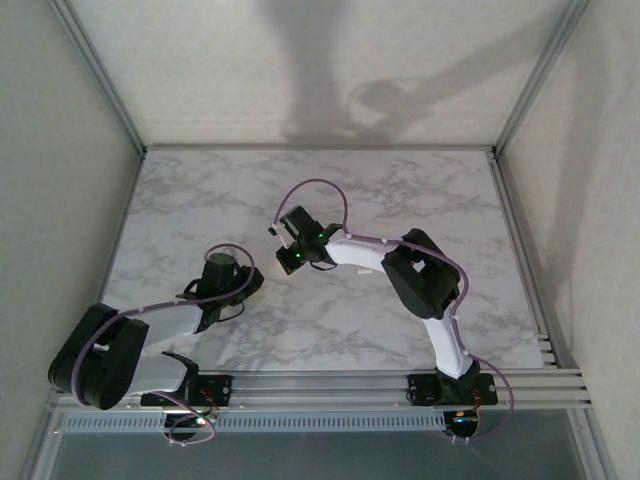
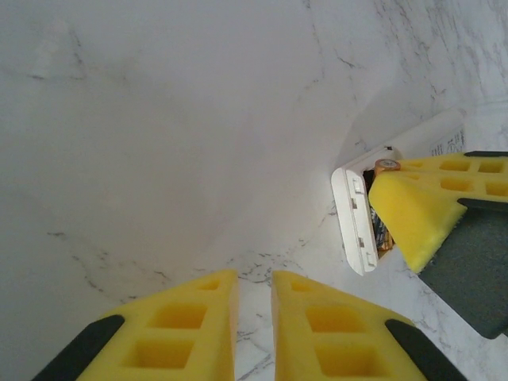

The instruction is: Load the batteries into the remote control

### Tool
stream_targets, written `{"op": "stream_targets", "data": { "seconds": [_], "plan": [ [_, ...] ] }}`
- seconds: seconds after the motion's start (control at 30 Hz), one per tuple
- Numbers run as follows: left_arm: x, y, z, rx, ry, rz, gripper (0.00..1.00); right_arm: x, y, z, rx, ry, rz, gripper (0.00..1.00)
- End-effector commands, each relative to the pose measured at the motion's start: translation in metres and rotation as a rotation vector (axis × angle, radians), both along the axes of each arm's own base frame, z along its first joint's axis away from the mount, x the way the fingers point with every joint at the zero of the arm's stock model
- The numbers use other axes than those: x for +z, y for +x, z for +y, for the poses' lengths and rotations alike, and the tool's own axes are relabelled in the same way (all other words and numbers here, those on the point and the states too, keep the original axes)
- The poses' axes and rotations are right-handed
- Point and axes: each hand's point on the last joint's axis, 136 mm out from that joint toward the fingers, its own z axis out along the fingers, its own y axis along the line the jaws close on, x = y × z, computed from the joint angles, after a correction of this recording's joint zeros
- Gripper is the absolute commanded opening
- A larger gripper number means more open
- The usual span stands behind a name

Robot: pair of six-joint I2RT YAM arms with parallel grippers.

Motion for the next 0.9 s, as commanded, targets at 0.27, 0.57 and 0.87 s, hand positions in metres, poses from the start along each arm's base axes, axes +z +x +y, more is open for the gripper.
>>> {"op": "stream_targets", "data": {
  "seconds": [0.27, 0.57, 0.87],
  "plan": [
    [0.0, -0.002, 0.0, 0.002, -0.016, -0.002, 0.18, -0.008, 0.0, 0.005, 0.017, -0.003, -0.026, 0.01],
    [0.0, -0.003, 0.001, 0.004, -0.013, -0.003, 0.19, -0.007, -0.007, -0.001, 0.016, -0.006, -0.01, 0.08],
    [-0.001, -0.004, 0.002, 0.005, -0.015, -0.005, 0.19, -0.013, -0.014, -0.012, -0.001, -0.025, 0.003, 0.09]
  ]
}}
